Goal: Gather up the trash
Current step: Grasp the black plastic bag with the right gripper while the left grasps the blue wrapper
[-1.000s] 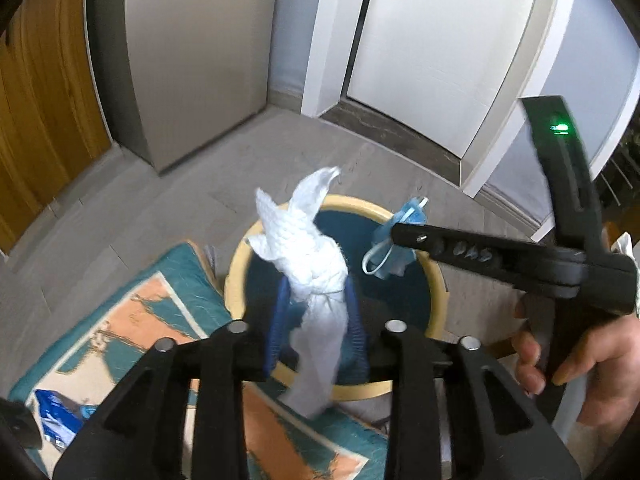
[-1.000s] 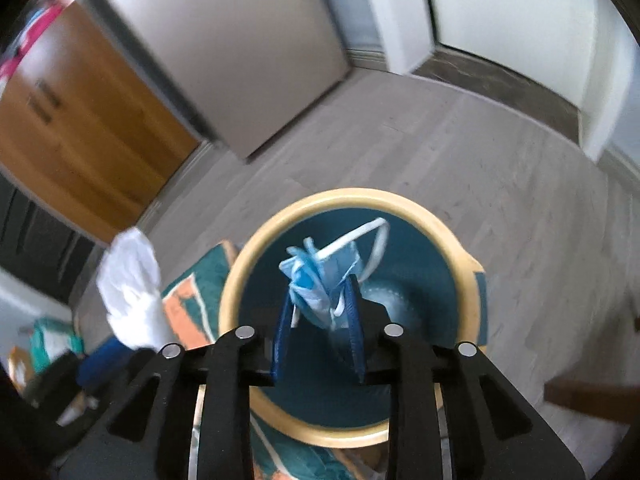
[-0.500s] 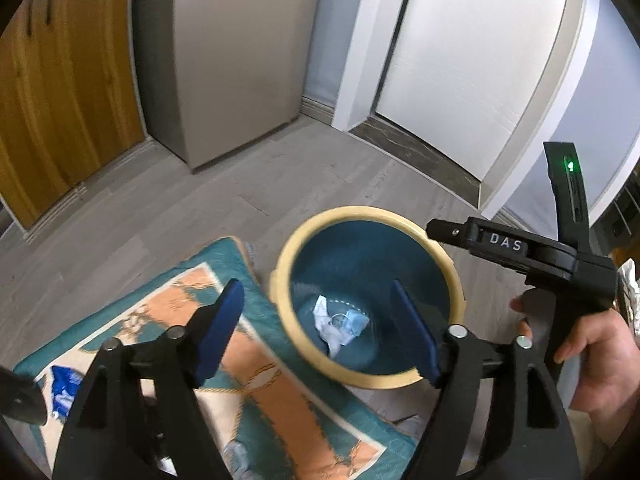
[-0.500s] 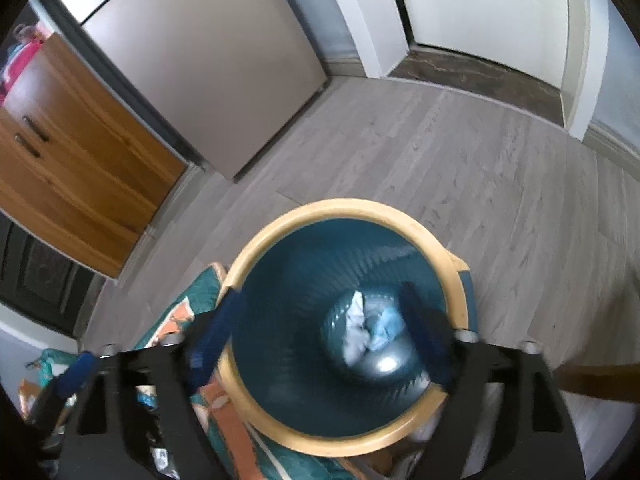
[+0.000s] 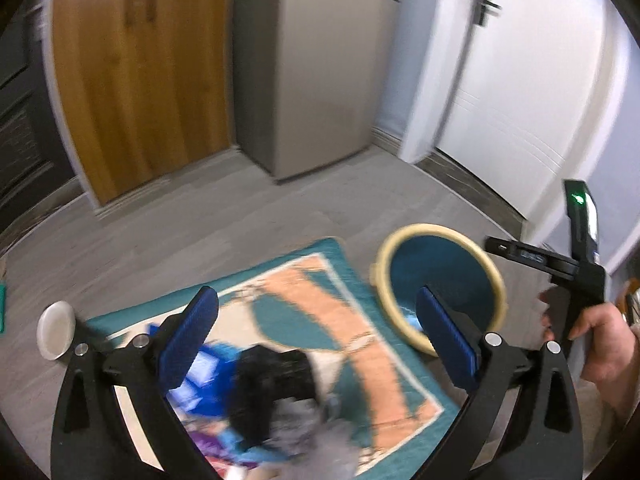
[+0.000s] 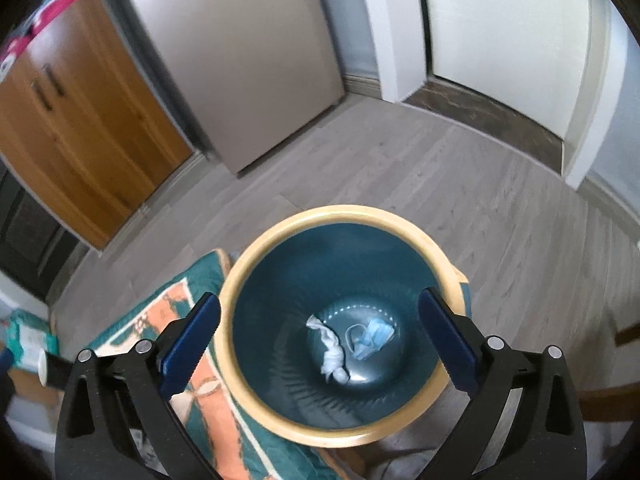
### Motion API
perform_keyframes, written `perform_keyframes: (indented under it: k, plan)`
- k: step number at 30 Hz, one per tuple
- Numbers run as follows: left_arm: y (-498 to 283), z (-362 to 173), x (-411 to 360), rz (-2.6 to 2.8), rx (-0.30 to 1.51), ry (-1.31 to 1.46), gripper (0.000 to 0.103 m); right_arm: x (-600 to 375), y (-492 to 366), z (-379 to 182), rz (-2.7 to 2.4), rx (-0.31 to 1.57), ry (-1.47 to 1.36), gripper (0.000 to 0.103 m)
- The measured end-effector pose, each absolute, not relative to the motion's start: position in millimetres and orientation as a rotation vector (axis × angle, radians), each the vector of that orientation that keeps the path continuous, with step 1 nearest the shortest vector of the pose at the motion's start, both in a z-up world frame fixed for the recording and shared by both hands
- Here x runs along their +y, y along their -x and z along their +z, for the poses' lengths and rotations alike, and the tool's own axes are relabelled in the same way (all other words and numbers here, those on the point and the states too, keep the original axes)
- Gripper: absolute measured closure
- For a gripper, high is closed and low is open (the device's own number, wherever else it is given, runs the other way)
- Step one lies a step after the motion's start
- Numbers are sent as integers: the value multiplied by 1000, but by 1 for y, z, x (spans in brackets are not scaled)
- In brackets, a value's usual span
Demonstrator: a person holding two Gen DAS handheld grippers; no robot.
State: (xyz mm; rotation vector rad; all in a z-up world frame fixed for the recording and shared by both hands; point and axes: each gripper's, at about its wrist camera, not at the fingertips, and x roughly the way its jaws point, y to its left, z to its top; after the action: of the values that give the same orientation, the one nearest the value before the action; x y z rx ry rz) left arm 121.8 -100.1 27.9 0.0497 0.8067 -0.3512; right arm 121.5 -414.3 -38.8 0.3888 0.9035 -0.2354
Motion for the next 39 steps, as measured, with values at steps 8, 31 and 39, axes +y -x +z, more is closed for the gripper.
perform_keyframes:
  k: [8, 31, 39]
  plan:
    - [-113, 15, -20, -139, 804, -12, 6, -349, -128, -26, -99, 937, -392, 5]
    - [-123, -48, 76, 6, 961, -13, 6, -160, -158, -101, 256, 1213, -258, 9]
    - [-133, -67, 80, 27, 1022, 9, 6, -150, -158, -114, 369, 1273, -291, 79]
